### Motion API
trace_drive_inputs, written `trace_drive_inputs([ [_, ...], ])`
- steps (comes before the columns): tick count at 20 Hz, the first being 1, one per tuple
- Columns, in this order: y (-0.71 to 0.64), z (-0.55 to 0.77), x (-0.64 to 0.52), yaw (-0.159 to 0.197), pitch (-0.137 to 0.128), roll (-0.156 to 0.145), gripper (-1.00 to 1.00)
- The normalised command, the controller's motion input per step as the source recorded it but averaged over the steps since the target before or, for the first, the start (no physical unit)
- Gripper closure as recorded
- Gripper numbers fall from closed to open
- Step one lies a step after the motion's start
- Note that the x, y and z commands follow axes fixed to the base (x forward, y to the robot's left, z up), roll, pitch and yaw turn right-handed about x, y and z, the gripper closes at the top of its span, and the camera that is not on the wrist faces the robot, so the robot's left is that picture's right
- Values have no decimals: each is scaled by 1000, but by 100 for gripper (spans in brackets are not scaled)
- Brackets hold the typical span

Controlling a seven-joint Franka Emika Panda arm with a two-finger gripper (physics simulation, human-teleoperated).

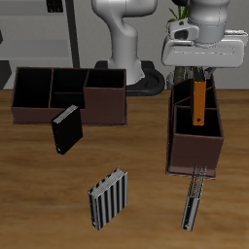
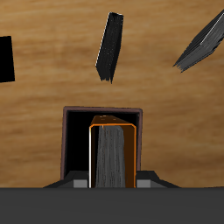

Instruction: Place the orange book into the left desk caddy's right compartment

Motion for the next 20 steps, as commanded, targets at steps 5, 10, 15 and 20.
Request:
trace_drive_inputs([
  [5, -16, -197, 43, 10, 17, 16, 100],
  [10, 56, -163, -9, -7, 24, 20, 100],
  [15, 87, -150, 29, 17, 8, 16, 100],
  [20, 41, -185, 41, -26, 27, 5, 100],
])
